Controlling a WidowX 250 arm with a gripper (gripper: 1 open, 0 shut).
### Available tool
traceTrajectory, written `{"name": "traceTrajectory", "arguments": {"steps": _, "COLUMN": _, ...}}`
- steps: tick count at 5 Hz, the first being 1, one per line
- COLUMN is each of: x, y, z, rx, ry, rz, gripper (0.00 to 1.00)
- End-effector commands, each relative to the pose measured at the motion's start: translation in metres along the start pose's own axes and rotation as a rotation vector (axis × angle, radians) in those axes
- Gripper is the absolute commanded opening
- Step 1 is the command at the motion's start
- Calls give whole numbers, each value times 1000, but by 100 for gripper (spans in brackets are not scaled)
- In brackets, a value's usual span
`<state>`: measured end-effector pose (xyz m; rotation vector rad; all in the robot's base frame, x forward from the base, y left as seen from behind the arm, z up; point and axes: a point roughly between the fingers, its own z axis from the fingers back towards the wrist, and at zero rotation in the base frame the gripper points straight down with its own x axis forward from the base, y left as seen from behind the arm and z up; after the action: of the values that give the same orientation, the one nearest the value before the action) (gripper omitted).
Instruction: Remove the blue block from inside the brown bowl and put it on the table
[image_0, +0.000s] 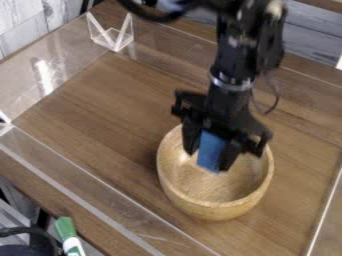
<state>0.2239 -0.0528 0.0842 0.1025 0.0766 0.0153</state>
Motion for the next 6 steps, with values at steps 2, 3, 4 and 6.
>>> {"name": "traceTrajectory", "arguments": {"steps": 2, "x": 6, "y": 2, "z": 19, "rx": -15, "ry": -69, "rz": 17, "gripper": 0}}
{"name": "traceTrajectory", "arguments": {"steps": 3, "x": 6, "y": 6, "z": 26, "rx": -13, "ry": -72, "rz": 28, "gripper": 0}}
{"name": "traceTrajectory", "arguments": {"steps": 4, "x": 7, "y": 11, "z": 32, "rx": -11, "ry": -74, "rz": 31, "gripper": 0}}
{"name": "traceTrajectory", "arguments": {"steps": 6, "x": 13, "y": 28, "z": 47, "rx": -9, "ry": -102, "rz": 50, "gripper": 0}}
